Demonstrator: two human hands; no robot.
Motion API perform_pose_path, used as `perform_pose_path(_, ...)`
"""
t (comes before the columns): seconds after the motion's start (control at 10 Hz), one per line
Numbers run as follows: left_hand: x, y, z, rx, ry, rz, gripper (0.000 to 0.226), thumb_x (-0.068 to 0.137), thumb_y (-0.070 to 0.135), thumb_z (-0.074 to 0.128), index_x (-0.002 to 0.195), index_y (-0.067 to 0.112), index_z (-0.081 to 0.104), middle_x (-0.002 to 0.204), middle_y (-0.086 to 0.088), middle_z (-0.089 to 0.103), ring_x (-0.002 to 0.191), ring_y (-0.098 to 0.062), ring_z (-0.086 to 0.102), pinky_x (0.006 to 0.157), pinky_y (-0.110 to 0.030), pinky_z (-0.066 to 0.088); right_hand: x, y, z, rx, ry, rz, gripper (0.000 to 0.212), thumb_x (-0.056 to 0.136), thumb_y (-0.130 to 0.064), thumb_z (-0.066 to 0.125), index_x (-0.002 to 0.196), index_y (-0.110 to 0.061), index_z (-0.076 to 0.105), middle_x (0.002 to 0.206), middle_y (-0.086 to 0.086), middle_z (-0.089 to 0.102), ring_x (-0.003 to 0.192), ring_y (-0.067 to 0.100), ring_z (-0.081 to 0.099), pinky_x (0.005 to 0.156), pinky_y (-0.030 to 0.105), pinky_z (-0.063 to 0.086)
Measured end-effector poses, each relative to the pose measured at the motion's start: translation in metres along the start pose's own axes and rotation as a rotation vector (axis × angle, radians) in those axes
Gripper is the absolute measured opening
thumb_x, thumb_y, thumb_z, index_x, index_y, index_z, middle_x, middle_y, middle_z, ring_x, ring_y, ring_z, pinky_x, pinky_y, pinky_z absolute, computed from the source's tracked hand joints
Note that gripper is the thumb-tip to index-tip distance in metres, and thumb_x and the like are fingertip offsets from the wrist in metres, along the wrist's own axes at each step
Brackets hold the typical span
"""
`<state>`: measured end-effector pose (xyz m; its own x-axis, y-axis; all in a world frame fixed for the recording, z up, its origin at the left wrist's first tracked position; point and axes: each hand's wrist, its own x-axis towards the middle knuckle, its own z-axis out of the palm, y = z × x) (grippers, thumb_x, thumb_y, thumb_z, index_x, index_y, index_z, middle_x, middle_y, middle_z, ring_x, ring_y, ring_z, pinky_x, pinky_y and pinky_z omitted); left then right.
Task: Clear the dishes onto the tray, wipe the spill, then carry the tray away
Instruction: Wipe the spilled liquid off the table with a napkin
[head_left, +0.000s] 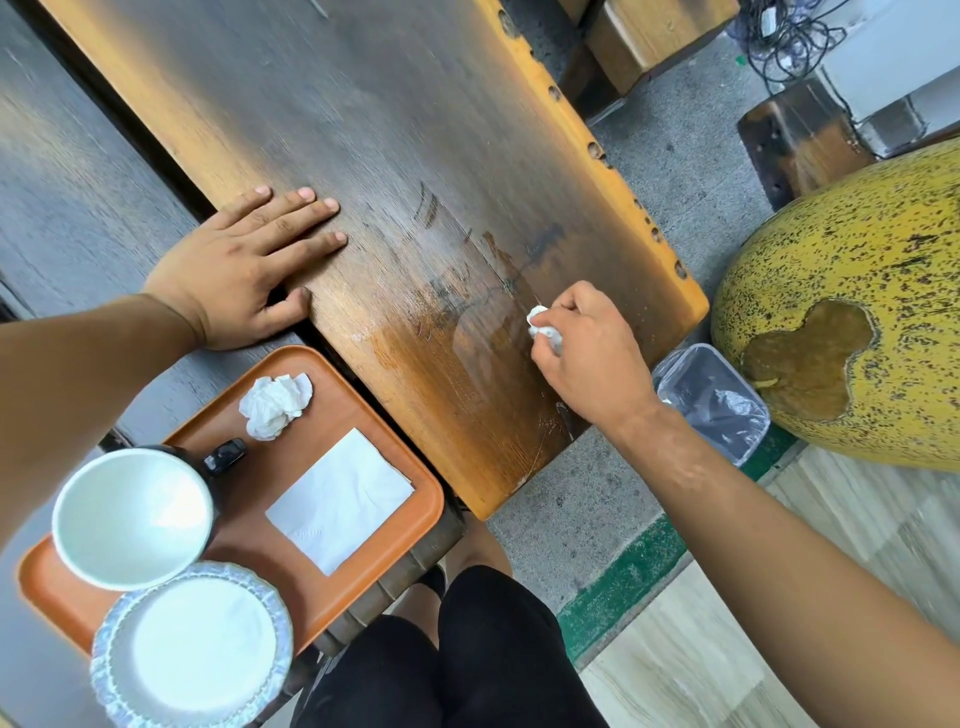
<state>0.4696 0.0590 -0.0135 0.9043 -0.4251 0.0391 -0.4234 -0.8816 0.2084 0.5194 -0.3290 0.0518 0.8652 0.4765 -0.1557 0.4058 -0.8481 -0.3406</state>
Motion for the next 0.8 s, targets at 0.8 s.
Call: perform_pose_path(0.8,0.0,0.002,-0.001,-0.009,0.017,-0.003,0.068,0.095,0.042,0.039,0.157,0.013,0.042,0.169,-0.012,0.03,0.155,-0.035,0.031,0.124,-0.06,0.024,-0.043,0.015,-0.032,0.263,0.056,0.235,0.018,0.09,-0.009,0.063,0.101,-0.016,0.076,0.102,-0.002,0.063,0.079,0.007,0.059,0.081,0.019,0.051)
